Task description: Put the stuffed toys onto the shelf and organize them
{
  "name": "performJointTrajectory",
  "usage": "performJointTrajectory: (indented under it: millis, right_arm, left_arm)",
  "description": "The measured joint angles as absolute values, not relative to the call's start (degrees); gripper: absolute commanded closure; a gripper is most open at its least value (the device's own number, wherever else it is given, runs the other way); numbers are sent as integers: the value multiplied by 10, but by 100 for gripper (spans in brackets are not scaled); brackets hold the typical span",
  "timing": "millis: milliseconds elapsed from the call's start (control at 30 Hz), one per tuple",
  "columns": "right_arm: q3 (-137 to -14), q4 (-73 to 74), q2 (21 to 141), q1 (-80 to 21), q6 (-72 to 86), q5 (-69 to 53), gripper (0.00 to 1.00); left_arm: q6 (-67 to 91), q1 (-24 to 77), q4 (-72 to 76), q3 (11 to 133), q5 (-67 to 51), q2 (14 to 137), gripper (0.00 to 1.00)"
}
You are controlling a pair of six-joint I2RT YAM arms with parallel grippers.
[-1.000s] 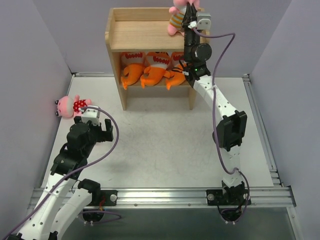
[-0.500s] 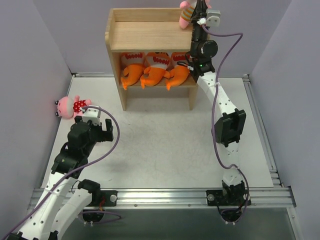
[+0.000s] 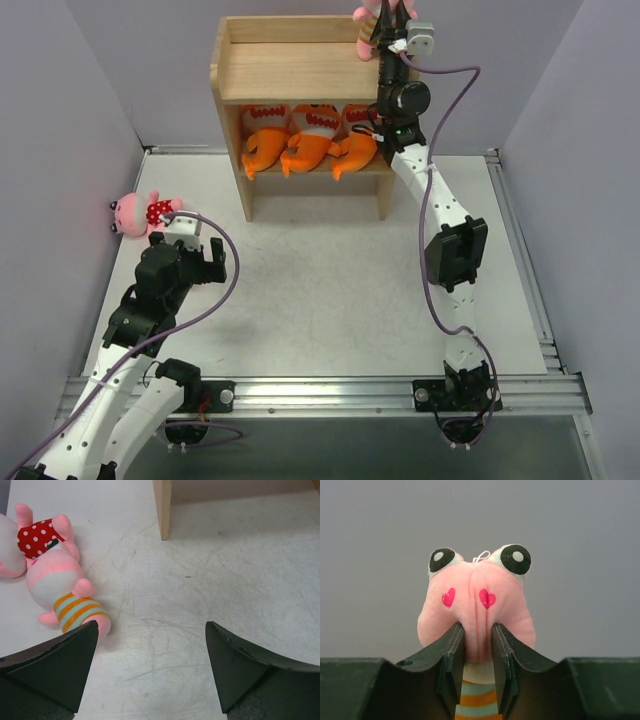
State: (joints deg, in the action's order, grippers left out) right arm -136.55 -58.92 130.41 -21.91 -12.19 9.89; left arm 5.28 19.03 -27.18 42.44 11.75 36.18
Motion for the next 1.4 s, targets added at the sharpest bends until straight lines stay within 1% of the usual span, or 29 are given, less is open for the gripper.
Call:
performJointTrajectory:
  millis: [33,200,267,300,333,400,533,600,633,733,833,1033,1400]
  right_arm:
    - [-1362,-590,1304,-220,-123,98,72]
    - [-1353,-589,1303,-223,-123,97,61]
    - [-1353,-589,1303,-225,-123,98,55]
    - [-1353,-589,1302,-225,-123,98,54]
    - [-1353,-587,1302,-225,-123,98,47]
    - [-1350,-582,1299,-226,-123,99,42]
    - [-1331,-579,1286,-229,-125,101,32]
    - [-1320,-578,1279,-230,-125,101,30]
    - [-1316,-578,1276,-230,-125,101,27]
    - [-1306,-576,1269,-230,-125,101,24]
    - [-1301,-575,1266,-230,-126,100,18]
    - [-1284,-569,1252,-232,-127,100,12]
    - [-1276,-561,1242,-234,-132,100,5]
  left_arm:
    - [53,190,-272,424,117,362,4]
    - [53,190,-272,424,117,361,4]
    - [53,190,-272,424,117,360,3]
    - [53,190,-272,424,117,359,3]
    - [53,190,-272,424,117,358,4]
    - [53,189,-271,423,117,356,4]
    - [53,187,-271,422,118,355,4]
    - [53,186,-271,422,117,354,3]
    - [53,186,-271,422,117,354,4]
    - [53,186,-271,422,118,354,3]
    - [53,186,-271,422,117,354,4]
    - [53,184,-271,422,117,354,4]
    - [53,183,-271,422,117,354,3]
